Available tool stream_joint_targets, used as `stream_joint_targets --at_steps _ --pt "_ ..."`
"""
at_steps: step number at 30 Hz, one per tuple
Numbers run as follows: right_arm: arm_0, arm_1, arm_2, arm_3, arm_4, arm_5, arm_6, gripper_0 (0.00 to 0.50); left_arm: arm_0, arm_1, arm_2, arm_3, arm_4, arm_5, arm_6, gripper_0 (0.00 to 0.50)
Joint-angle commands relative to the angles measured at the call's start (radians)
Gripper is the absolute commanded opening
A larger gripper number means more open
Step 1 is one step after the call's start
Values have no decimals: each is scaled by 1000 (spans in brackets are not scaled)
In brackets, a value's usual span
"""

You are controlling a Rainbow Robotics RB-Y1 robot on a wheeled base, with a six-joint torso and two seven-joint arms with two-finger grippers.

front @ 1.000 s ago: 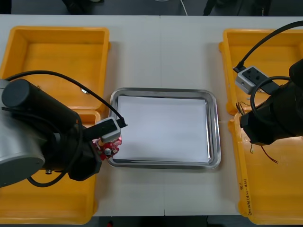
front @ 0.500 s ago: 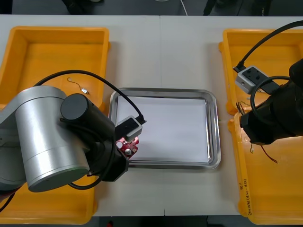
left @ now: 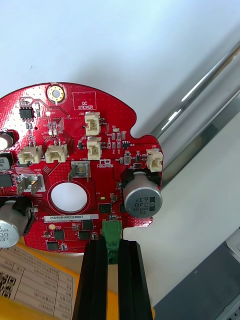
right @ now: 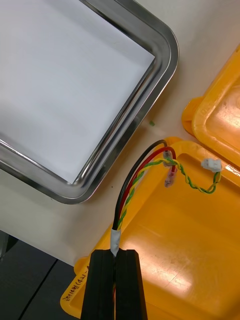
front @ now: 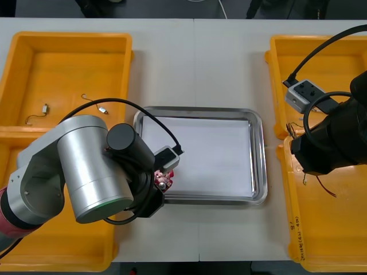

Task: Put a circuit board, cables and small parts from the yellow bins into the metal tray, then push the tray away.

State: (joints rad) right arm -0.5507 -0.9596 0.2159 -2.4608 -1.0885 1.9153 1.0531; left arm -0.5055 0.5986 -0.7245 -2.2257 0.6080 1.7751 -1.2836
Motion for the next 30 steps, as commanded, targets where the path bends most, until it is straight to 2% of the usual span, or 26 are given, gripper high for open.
stream_joint_targets --at_steps 1,7,30 --pt "-32 7 10 -3 10 5 11 0 -54 -31 -58 41 -37 -46 -20 0" --pt "-32 7 8 -4 10 5 11 0 -64 -33 -90 86 -51 -92 -22 0" --pt "-32 7 8 -4 10 5 8 0 -71 -30 -90 132 -51 -121 -28 0"
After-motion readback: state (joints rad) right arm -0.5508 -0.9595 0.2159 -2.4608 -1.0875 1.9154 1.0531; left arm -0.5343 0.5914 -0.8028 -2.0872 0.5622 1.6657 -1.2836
